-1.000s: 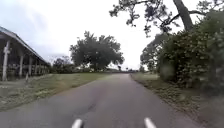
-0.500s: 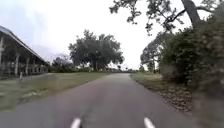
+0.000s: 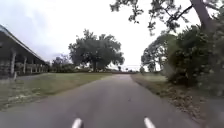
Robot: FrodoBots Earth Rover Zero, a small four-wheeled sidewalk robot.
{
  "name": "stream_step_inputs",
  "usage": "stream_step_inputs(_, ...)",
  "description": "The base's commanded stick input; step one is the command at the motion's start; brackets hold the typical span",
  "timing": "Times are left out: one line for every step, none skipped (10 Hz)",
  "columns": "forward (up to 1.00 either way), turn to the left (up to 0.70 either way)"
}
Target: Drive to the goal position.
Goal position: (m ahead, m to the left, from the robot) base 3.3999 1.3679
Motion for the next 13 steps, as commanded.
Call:
stream_step_inputs(0.8, 0.03)
stream_step_inputs(0.8, 0.03)
stream_step_inputs(0.8, 0.03)
stream_step_inputs(0.8, 0.03)
stream_step_inputs(0.8, 0.03)
stream_step_inputs(0.8, 0.03)
stream_step_inputs(0.8, 0.03)
stream_step_inputs(0.8, 0.03)
stream_step_inputs(0.8, 0.03)
stream_step_inputs(0.8, 0.0)
stream_step_inputs(0.8, -0.21)
stream_step_inputs(0.8, -0.32)
stream_step_inputs(0.8, -0.32)
